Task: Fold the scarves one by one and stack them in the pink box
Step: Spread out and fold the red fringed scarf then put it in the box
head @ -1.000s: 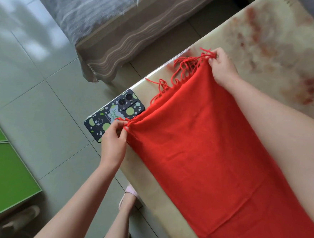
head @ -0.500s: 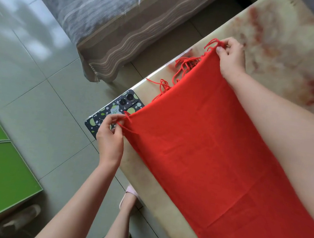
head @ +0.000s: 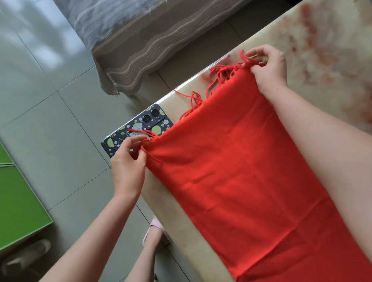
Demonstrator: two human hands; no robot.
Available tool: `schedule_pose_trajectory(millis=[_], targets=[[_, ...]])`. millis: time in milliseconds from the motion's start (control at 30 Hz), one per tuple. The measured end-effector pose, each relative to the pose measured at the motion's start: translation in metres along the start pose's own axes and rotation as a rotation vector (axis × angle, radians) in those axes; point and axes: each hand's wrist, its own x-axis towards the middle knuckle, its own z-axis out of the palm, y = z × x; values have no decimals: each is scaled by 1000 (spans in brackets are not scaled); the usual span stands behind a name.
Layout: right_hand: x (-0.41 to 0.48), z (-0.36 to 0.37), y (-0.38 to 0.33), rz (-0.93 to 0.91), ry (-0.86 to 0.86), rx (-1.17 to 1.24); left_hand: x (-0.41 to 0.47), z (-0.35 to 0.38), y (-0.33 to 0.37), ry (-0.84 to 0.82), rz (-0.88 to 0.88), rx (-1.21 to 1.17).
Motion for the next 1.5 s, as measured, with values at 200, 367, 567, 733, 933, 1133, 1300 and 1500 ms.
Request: schedule_pose_trajectory(millis=[200,367,567,733,933,1133,1300,1500], targets=[[-4,-1,6,17,-9,-106,-4,8,15,-126,-44,3],[-8,-4,13,105,-44,-47,-4,15,24,-166,-172,3],[-8,-1,4,81,-206,-73,2,26,23,-220,-5,82],[-6,-11,1,-3,-162,257,3,23,25,-205,103,-128],[-8,-3,19,58,-201,101,-2,23,9,-152,70,-60],[-16,0,8,68,7,-326,1,31,7,-116,234,215],[-21,-6,2,-30,129,-394,-6,34,19,60,258,493],[-32,13,-15,-314,-218,-480,0,53,21,-37,373,453]])
